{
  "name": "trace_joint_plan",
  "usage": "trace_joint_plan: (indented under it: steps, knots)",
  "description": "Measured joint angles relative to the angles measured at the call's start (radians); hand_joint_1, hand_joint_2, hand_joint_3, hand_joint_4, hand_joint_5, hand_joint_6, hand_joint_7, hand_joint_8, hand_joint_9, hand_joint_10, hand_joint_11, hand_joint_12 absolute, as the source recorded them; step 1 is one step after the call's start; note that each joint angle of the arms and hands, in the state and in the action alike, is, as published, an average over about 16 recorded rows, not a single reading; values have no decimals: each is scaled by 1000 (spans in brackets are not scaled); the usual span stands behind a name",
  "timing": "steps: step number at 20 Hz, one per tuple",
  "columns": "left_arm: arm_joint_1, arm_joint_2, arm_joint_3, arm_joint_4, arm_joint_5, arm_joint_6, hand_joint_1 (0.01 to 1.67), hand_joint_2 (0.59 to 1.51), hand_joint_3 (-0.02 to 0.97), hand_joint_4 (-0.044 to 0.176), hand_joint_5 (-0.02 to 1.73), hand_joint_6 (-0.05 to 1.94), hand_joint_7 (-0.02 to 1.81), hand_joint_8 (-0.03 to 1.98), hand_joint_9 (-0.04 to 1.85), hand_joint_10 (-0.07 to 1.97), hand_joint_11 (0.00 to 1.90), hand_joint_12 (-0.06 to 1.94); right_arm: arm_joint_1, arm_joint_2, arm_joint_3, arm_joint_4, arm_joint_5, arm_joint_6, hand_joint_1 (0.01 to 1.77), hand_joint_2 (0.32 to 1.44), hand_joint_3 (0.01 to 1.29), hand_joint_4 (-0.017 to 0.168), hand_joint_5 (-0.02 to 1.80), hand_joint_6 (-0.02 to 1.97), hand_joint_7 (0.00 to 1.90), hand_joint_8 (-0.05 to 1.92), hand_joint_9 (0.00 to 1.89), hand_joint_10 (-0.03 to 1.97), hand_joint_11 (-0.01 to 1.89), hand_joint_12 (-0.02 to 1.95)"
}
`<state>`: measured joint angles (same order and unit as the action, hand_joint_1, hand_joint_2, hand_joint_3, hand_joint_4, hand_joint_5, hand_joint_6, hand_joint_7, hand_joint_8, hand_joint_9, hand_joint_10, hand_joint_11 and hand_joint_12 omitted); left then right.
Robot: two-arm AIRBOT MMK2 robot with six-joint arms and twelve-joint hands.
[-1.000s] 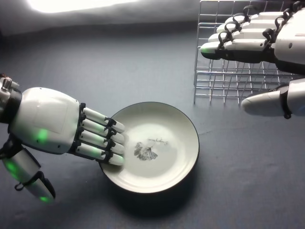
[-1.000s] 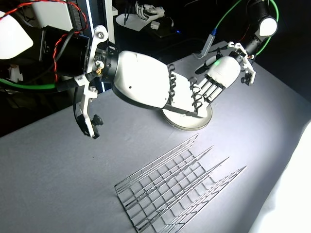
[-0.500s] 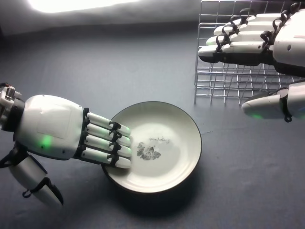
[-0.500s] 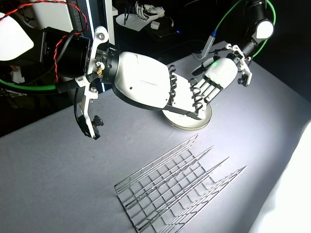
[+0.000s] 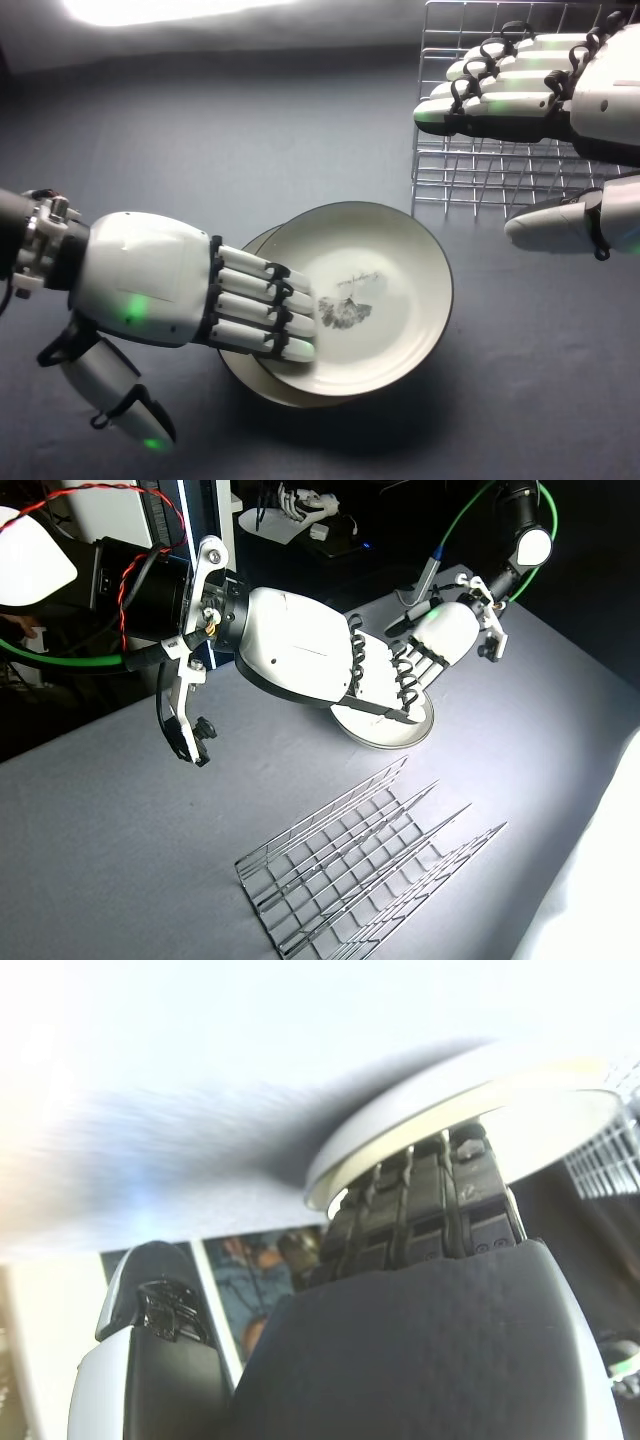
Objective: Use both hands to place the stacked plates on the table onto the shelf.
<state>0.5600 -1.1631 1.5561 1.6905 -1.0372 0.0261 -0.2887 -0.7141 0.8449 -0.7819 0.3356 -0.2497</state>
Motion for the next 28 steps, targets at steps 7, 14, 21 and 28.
trace_joint_plan:
  steps: [7, 14, 21, 28]
  knots:
    - [-15, -31, -7, -12, 20, -7, 16, 1130, -1, -6, -9, -21, -12, -23, -14, -13, 19, -14, -14, -2, -1, -18, 6, -3, 244, 1314, 16, 1, 62, 23, 67, 13, 31, 7, 21, 21]
    - [-40, -64, -2, -17, 33, -26, 16, 1134, -1, -3, -4, -14, -12, -23, -17, -18, 15, -18, -51, -6, 4, -61, 15, -6, 307, 1272, 15, 3, 39, 23, 43, 13, 23, 7, 20, 12]
    - [-62, -84, -6, -20, 46, -48, 16, 1138, -2, 0, 4, -9, -12, -23, -16, -22, 13, -17, -108, -27, 43, -126, 68, -7, 583, 1117, 15, 5, 23, 23, 23, 13, 22, 7, 19, 12]
    - [-77, -88, -11, -14, 53, -65, 15, 1142, -1, 0, 14, -7, -12, -24, -12, -21, 13, -13, -165, -77, 108, -193, 160, -7, 932, 919, 15, 7, 16, 23, 13, 13, 21, 7, 17, 12]
